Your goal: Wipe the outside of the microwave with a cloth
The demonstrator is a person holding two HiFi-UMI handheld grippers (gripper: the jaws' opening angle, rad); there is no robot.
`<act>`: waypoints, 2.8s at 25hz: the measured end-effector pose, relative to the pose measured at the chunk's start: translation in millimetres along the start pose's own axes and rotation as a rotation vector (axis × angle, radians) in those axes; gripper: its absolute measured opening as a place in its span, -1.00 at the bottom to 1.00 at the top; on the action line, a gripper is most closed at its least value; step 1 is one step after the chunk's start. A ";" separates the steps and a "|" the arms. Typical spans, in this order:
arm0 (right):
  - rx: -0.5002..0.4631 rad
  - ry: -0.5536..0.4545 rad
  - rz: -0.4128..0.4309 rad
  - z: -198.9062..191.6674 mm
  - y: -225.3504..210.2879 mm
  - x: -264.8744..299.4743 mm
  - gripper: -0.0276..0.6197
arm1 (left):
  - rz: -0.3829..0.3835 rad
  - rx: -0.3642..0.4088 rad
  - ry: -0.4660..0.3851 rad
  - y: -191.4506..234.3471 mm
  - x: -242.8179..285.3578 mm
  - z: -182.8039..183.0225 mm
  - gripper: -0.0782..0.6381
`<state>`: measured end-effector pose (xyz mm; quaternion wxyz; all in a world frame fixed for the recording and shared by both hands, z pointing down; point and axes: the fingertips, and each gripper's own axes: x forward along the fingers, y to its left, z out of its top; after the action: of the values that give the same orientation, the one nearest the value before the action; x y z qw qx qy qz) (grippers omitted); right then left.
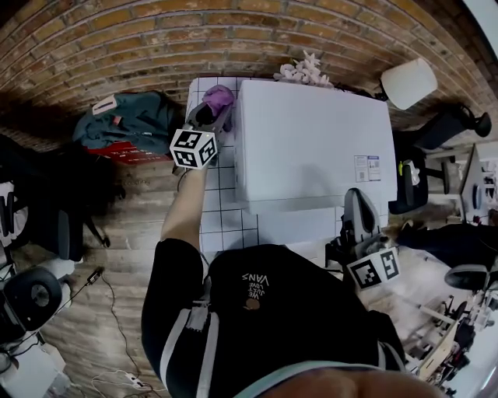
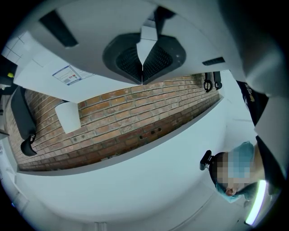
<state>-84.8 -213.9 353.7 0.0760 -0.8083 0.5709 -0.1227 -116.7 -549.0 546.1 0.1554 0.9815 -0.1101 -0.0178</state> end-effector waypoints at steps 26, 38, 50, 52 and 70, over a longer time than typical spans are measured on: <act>-0.011 0.038 0.206 -33.5 118.0 -1.1 -0.91 | -0.110 -0.176 0.084 -145.8 -197.5 -103.2 -0.41; -0.015 0.052 0.203 -24.1 99.6 14.6 -0.91 | -0.055 -0.187 0.029 -100.8 -133.8 -89.0 -0.41; -0.024 0.059 0.184 -7.3 59.3 28.0 -0.91 | 0.044 -0.148 0.023 -2.1 -16.3 -64.3 -0.41; -0.021 0.060 0.172 -6.6 51.1 28.7 -0.91 | 0.064 -0.150 0.027 11.1 -5.3 -62.6 -0.41; 0.040 -0.017 0.142 -7.0 45.1 10.9 -0.91 | 0.019 -0.057 -0.013 -4.2 -35.7 -12.2 -0.41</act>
<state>-124.1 -239.3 349.8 0.1054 -0.7651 0.6235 -0.1216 -149.9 -533.5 556.4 0.1827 0.9755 -0.1201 -0.0259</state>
